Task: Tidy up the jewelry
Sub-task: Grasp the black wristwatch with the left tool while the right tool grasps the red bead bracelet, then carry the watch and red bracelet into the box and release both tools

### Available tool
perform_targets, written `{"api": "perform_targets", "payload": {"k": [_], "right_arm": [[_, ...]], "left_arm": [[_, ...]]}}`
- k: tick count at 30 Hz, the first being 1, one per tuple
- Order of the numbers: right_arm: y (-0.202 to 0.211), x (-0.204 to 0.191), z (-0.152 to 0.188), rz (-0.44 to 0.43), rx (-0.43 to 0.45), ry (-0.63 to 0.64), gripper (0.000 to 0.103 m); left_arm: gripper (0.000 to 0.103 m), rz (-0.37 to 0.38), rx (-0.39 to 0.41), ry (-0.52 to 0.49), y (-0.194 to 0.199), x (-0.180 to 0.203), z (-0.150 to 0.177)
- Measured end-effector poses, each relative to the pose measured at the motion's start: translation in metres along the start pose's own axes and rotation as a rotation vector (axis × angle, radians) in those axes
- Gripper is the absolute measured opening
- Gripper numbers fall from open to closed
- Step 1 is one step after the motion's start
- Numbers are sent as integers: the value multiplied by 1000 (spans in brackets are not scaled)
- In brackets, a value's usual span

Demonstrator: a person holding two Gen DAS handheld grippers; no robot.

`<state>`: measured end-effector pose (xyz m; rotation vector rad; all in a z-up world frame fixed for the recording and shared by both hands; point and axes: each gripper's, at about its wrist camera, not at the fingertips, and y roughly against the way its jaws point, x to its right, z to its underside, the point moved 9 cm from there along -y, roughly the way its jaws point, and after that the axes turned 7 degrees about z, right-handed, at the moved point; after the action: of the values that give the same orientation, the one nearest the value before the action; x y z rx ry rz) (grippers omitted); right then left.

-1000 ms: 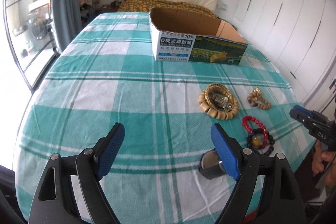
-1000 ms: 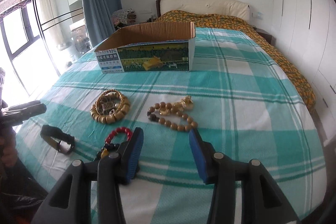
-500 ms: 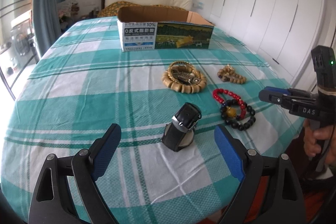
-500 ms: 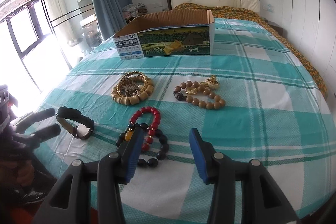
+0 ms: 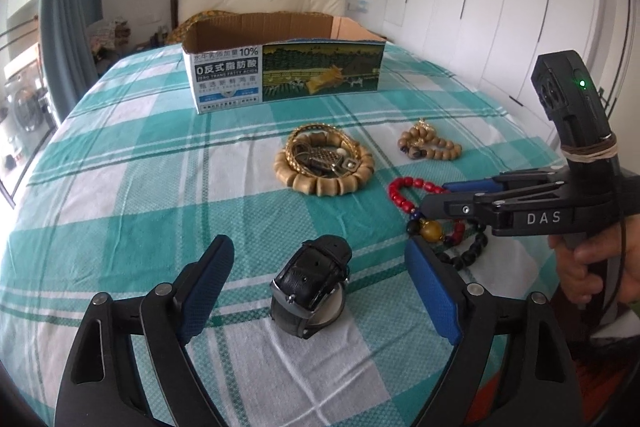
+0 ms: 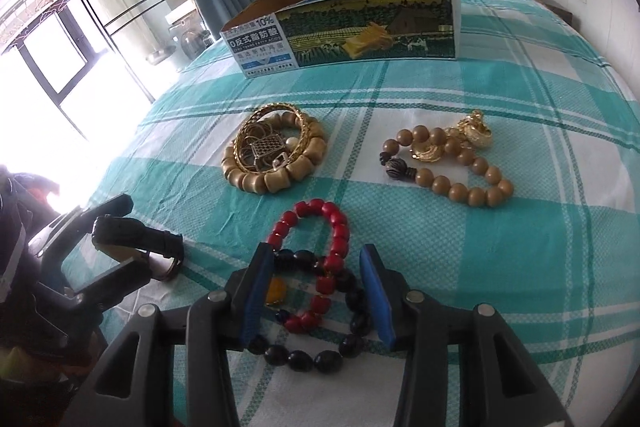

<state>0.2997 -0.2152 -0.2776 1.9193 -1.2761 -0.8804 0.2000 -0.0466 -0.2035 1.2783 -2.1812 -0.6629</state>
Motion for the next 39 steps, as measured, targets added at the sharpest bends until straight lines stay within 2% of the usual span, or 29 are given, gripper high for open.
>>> {"api": "perform_targets", "payload": {"k": [2, 3, 4, 6, 7, 20, 33, 39], "right_arm": [[-3, 2, -3, -3, 0, -22, 34], [-4, 3, -4, -2, -5, -33, 30], [-5, 3, -6, -19, -6, -43, 20], [-3, 2, -9, -14, -1, -34, 10], [-2, 1, -11, 6, 7, -21, 10], [53, -11, -28, -19, 143, -14, 10], [91, -17, -42, -20, 201, -12, 10], [107, -21, -54, -36, 225, -10, 10]], "left_arm": [[71, 17, -12, 8, -4, 1, 1], [60, 22, -18, 11, -5, 1, 1], [45, 26, -22, 12, -6, 2, 2], [20, 28, -25, 12, -8, 3, 2], [18, 20, -20, 17, -7, 1, 1], [17, -27, 10, 93, 16, -9, -12], [17, -20, -19, 199, 32, -16, -30], [17, -14, 0, 214, 42, -15, -49]]}}
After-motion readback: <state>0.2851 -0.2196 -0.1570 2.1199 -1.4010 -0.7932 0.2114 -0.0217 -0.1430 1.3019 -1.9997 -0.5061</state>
